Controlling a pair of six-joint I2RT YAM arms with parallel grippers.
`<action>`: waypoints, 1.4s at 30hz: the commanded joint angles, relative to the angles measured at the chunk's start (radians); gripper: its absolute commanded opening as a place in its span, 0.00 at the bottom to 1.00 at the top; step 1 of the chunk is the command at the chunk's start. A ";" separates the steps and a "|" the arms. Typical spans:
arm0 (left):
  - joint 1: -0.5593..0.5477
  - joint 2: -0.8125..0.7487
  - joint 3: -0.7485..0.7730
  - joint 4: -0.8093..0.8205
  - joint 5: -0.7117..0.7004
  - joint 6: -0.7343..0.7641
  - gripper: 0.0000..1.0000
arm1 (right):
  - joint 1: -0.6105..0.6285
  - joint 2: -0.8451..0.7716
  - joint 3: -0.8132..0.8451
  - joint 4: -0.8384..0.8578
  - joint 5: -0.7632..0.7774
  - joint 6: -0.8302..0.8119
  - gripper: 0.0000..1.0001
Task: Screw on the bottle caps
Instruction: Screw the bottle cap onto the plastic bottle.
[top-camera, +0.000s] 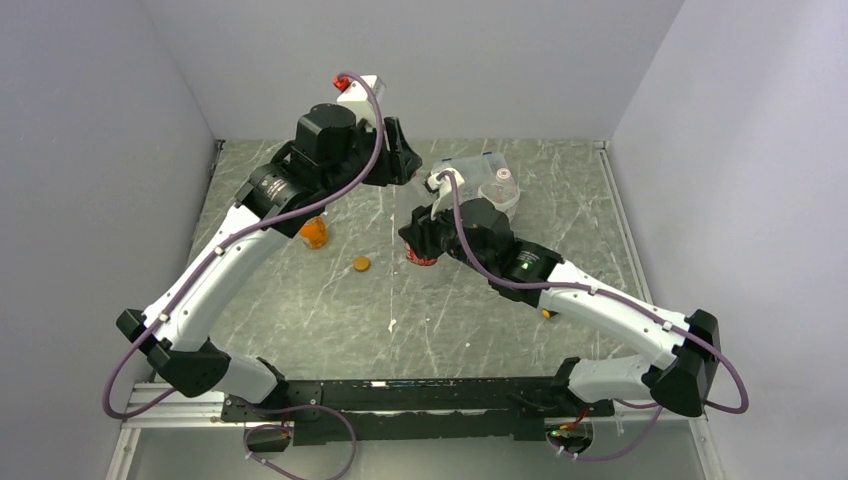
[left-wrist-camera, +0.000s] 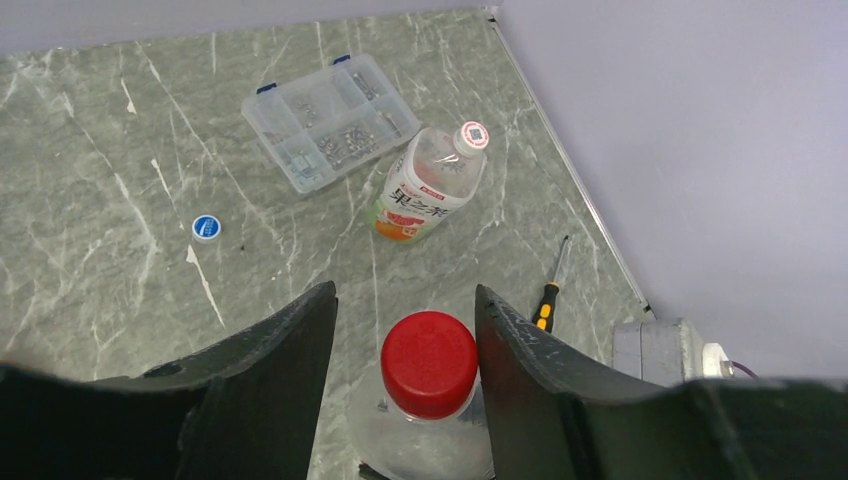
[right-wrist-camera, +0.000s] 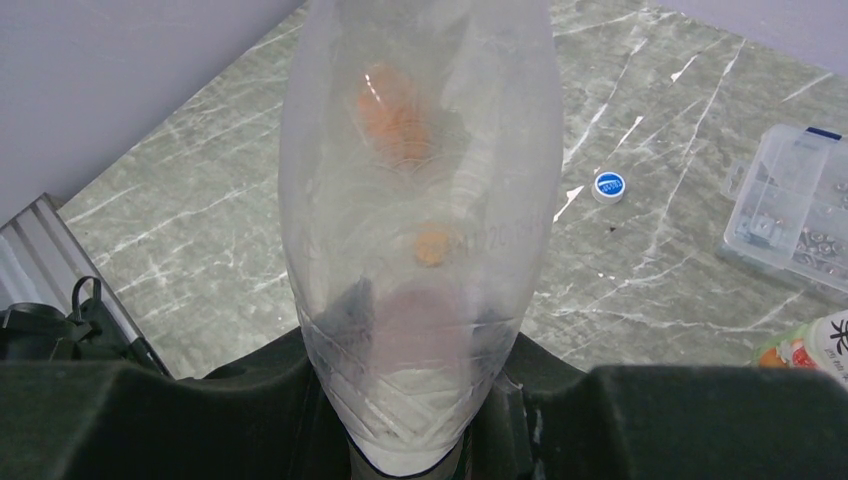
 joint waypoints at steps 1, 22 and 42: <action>0.003 -0.019 -0.018 0.050 0.018 -0.011 0.56 | 0.004 0.003 0.054 0.045 -0.008 0.012 0.18; 0.004 -0.215 -0.198 0.200 0.411 0.085 0.21 | -0.148 -0.112 -0.022 0.301 -0.764 0.097 0.16; 0.012 -0.358 -0.184 0.209 0.348 0.143 0.92 | -0.159 -0.132 0.067 0.068 -0.716 0.069 0.19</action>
